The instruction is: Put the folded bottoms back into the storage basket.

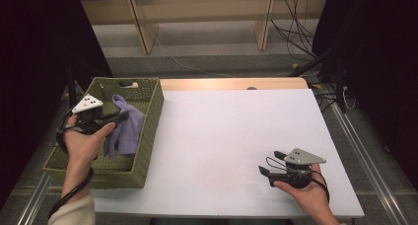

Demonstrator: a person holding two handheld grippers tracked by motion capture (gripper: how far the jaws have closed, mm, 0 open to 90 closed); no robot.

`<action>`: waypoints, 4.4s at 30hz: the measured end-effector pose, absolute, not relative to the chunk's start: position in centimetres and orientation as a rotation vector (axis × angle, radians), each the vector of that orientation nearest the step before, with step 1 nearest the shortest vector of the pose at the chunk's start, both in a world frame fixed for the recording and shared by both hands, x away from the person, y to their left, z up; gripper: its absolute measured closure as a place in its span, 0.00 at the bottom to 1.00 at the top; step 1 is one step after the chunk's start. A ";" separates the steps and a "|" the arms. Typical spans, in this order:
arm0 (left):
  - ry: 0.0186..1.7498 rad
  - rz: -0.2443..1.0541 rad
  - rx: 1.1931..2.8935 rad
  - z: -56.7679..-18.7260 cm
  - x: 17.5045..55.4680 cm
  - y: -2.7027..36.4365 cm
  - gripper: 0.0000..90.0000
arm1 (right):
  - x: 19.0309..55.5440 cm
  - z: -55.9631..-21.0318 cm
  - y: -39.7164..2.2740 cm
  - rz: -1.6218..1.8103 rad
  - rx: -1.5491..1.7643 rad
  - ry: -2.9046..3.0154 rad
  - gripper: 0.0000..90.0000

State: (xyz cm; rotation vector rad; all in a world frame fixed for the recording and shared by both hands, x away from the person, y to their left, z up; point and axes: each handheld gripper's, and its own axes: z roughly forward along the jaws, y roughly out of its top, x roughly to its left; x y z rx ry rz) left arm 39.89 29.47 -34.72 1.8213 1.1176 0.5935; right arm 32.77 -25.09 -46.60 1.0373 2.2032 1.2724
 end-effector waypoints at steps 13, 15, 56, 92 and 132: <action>1.134 0.586 1.836 -35.7 40.4 29.4 0.93 | 32.8 -46.6 -25.0 1.273 1.038 2.204 0.26; 1.134 0.586 1.838 -35.7 40.4 29.4 0.93 | 32.8 -46.6 -25.0 1.273 1.039 2.204 0.26; 1.241 0.556 1.841 -37.3 42.1 33.5 0.92 | 32.8 -46.6 -25.0 1.269 1.043 2.196 0.26; 1.473 0.584 1.892 -40.1 45.0 39.3 0.91 | 32.8 -46.6 -24.9 1.265 1.039 2.201 0.26; 1.525 0.327 2.256 -46.1 48.0 32.4 0.95 | 32.8 -46.6 -25.0 1.265 1.035 2.205 0.25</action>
